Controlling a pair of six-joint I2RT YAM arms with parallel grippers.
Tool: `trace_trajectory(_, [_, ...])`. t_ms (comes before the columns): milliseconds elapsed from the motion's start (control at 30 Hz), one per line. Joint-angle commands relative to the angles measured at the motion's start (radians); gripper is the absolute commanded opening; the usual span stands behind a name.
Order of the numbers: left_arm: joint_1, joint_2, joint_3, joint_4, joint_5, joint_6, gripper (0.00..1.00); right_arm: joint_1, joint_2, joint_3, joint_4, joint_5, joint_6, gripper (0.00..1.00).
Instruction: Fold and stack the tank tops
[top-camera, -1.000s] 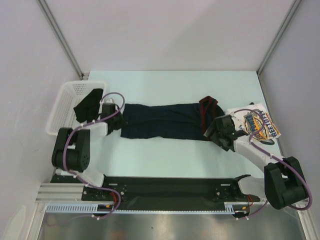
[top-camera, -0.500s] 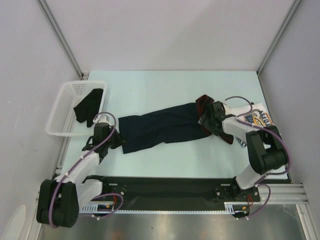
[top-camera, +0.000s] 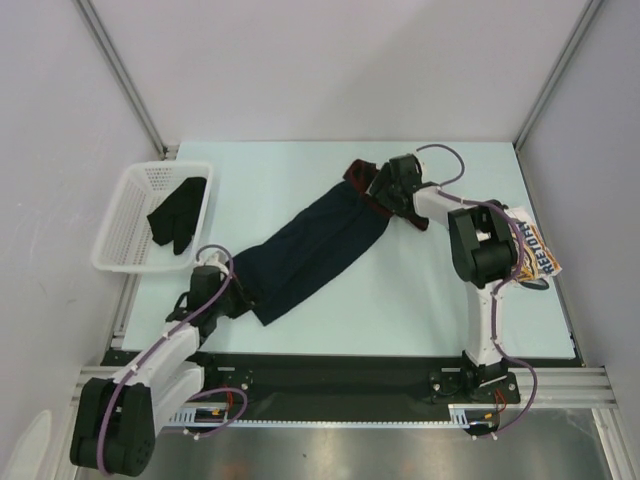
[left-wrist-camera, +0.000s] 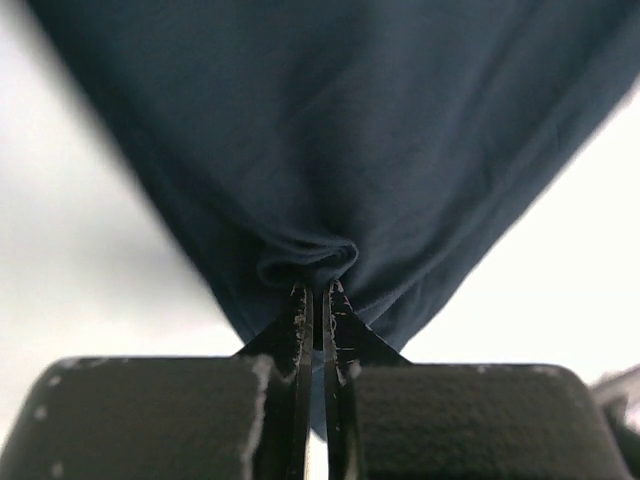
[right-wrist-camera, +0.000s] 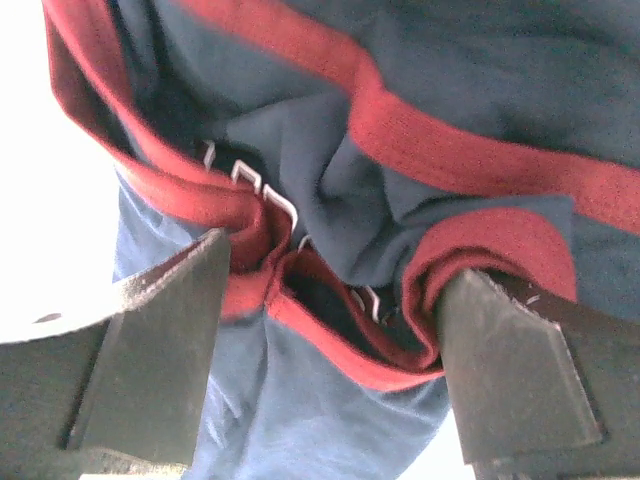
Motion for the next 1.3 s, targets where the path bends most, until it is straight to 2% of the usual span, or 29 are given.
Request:
trace_trajectory(0, [-0.112, -0.032, -0.031, 0.012, -0.001, -0.064, 0.00, -0.045, 0.135, 0.156, -0.054, -0.098, -0.022, 0.81])
trace_trajectory(200, [-0.316, -0.104, -0.059, 0.006, -0.090, -0.193, 0.00, -0.125, 0.272, 0.314, 0.023, -0.257, 0.012, 0.82])
trace_trajectory(333, [-0.530, -0.018, -0.045, 0.069, -0.144, -0.297, 0.00, -0.153, 0.347, 0.406, 0.017, -0.333, 0.012, 0.81])
trace_trajectory(400, [-0.593, 0.041, -0.033, 0.086, -0.154, -0.333, 0.00, -0.168, 0.364, 0.419, 0.053, -0.366, 0.012, 0.75])
trace_trajectory(500, [-0.721, 0.075, 0.007, 0.111, -0.216, -0.383, 0.00, -0.192, 0.396, 0.478, 0.028, -0.361, -0.007, 0.77])
trace_trajectory(533, [-0.791, 0.077, 0.019, 0.098, -0.281, -0.403, 0.00, -0.196, 0.415, 0.498, 0.023, -0.363, -0.022, 0.78])
trace_trajectory(600, [-0.854, 0.091, 0.048, 0.046, -0.331, -0.422, 0.00, -0.203, 0.441, 0.575, -0.010, -0.367, -0.033, 0.80])
trace_trajectory(667, [-0.916, 0.143, 0.058, 0.060, -0.323, -0.446, 0.00, -0.208, 0.487, 0.666, -0.040, -0.376, -0.050, 0.81])
trace_trajectory(800, [-1.028, 0.218, 0.064, 0.120, -0.345, -0.505, 0.00, -0.213, 0.531, 0.756, -0.078, -0.386, -0.062, 0.79])
trace_trajectory(833, [-1.089, 0.223, 0.068, 0.118, -0.368, -0.534, 0.00, -0.214, 0.534, 0.764, -0.077, -0.392, -0.065, 0.77])
trace_trajectory(900, [-1.137, 0.246, 0.076, 0.120, -0.417, -0.557, 0.11, -0.216, 0.541, 0.776, -0.081, -0.393, -0.073, 0.68])
trace_trajectory(933, [-1.164, 0.258, 0.082, 0.118, -0.423, -0.567, 0.30, -0.217, 0.544, 0.779, -0.081, -0.399, -0.076, 0.62])
trace_trajectory(967, [-1.172, 0.275, 0.097, 0.108, -0.434, -0.572, 0.41, -0.219, 0.542, 0.779, -0.080, -0.399, -0.080, 0.55])
trace_trajectory(1033, [-1.178, 0.283, 0.113, 0.062, -0.441, -0.580, 0.57, -0.223, 0.544, 0.773, -0.087, -0.399, -0.085, 0.53])
trace_trajectory(1133, [-1.184, 0.223, 0.118, -0.004, -0.474, -0.586, 0.62, -0.231, 0.542, 0.770, -0.089, -0.407, -0.093, 0.58])
trace_trajectory(1167, [-1.184, 0.194, 0.102, -0.024, -0.478, -0.589, 0.63, -0.231, 0.544, 0.773, -0.092, -0.409, -0.097, 0.66])
trace_trajectory(1267, [-1.184, 0.057, 0.072, -0.150, -0.489, -0.603, 0.68, -0.232, 0.539, 0.779, -0.109, -0.409, -0.123, 0.79])
